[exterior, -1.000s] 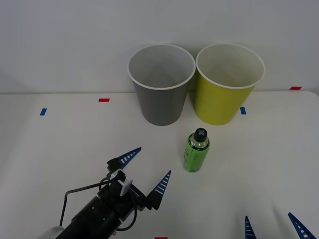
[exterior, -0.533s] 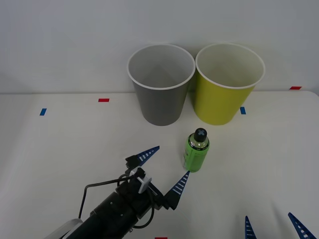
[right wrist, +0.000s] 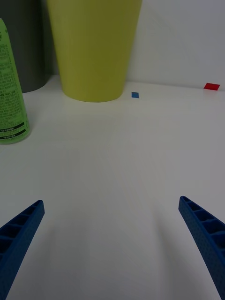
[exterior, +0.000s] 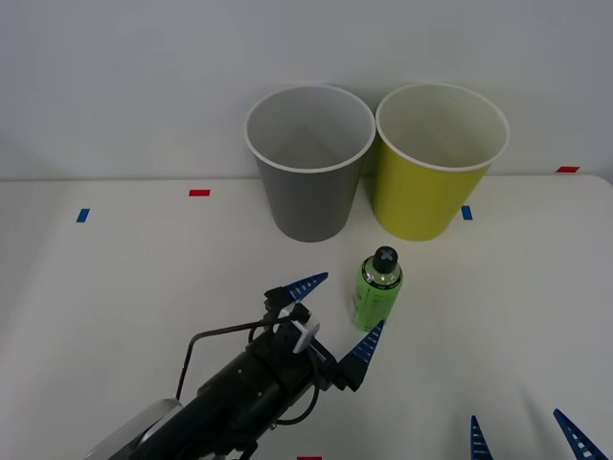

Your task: Put cans in the gray bin and PET bottles in the light green bin.

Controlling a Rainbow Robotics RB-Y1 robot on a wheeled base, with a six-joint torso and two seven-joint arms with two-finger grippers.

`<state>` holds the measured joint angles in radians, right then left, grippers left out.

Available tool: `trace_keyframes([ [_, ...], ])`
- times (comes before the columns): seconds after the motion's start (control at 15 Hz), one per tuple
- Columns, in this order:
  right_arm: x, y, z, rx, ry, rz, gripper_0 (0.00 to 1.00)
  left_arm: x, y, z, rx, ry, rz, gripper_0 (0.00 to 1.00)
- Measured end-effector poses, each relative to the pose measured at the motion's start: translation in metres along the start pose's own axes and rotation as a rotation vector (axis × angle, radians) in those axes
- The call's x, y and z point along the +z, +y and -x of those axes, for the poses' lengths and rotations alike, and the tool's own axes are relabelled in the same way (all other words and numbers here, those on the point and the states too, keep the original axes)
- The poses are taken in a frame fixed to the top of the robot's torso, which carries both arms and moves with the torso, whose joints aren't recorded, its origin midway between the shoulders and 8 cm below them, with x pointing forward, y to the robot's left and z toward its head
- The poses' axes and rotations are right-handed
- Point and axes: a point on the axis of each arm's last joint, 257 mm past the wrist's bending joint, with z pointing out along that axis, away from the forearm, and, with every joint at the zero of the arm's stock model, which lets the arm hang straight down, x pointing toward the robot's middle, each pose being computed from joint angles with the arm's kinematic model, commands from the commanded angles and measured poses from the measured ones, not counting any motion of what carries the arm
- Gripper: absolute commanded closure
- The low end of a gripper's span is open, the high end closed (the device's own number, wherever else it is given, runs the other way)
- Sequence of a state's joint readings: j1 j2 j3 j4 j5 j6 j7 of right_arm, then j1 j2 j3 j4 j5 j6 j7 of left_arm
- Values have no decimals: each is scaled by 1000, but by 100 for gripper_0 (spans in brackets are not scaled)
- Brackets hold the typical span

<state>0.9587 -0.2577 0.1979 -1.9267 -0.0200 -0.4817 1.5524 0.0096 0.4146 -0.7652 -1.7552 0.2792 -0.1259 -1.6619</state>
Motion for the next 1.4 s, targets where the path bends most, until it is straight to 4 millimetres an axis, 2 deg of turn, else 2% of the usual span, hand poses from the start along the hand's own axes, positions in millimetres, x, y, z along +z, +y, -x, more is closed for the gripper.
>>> trace_keyframes([
  [0.47, 0, 0, 0, 0, 0, 0, 0, 34, -2, 1, 3, 10, -9, 0],
  [1.4, 0, 0, 0, 0, 0, 0, 0, 67, -23, 18, -27, 30, -40, 0],
])
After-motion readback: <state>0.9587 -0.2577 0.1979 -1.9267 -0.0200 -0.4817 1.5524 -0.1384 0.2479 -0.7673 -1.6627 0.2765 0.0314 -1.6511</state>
